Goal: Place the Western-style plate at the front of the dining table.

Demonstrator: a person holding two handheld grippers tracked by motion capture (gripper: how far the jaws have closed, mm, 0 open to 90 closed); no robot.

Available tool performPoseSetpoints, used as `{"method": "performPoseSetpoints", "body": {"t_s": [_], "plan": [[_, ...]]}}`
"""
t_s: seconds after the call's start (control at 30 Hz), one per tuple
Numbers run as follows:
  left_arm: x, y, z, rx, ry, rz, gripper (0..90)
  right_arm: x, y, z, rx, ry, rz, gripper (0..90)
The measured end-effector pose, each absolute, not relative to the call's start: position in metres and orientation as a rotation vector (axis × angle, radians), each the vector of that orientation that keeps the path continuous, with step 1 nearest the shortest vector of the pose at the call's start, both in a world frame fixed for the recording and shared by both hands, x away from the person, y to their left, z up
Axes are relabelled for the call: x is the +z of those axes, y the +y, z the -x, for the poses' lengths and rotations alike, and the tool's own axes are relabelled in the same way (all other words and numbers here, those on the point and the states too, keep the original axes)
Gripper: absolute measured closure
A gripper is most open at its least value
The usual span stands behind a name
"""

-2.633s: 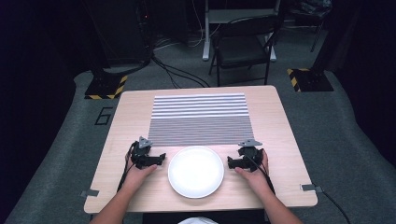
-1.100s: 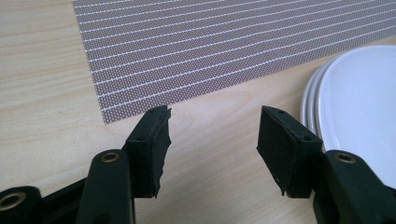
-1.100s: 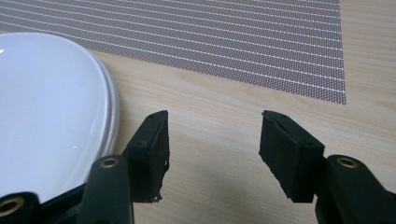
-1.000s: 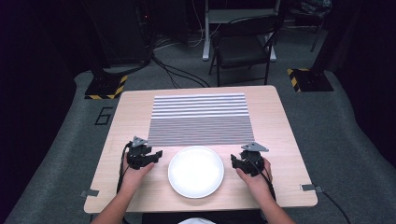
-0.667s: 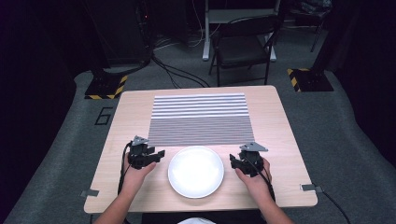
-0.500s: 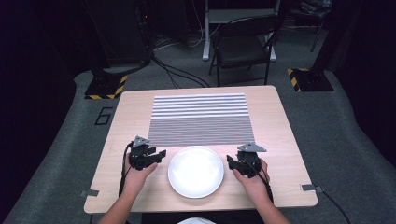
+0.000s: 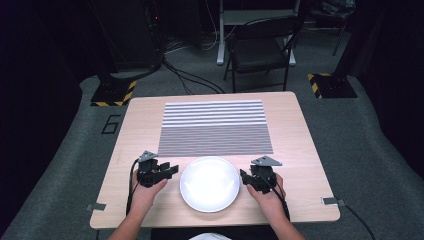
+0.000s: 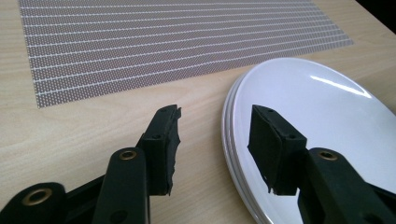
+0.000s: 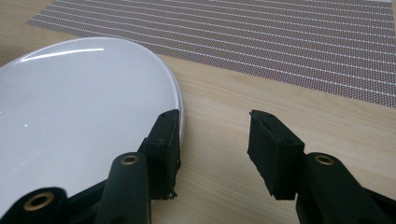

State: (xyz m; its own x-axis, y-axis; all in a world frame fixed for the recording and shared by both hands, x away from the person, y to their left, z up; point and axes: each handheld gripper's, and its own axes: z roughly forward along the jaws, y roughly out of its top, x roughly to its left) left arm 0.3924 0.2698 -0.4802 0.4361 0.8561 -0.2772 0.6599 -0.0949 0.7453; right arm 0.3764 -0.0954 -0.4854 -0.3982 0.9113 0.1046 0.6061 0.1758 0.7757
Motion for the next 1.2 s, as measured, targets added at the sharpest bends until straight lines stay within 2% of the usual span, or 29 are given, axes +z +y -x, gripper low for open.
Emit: {"method": "performPoseSetpoints", "body": {"t_s": [0.4,1.2], "plan": [[-0.486,0.254,-0.386,0.203,1.265,-1.86,55.1,-0.491,-0.088,-0.373,1.1,2.106,-1.447,51.1],[-0.494,0.242,-0.384,0.146,1.251,-1.89,54.8,-0.496,-0.089,-0.372,1.102,2.126,-1.485,48.5]]}}
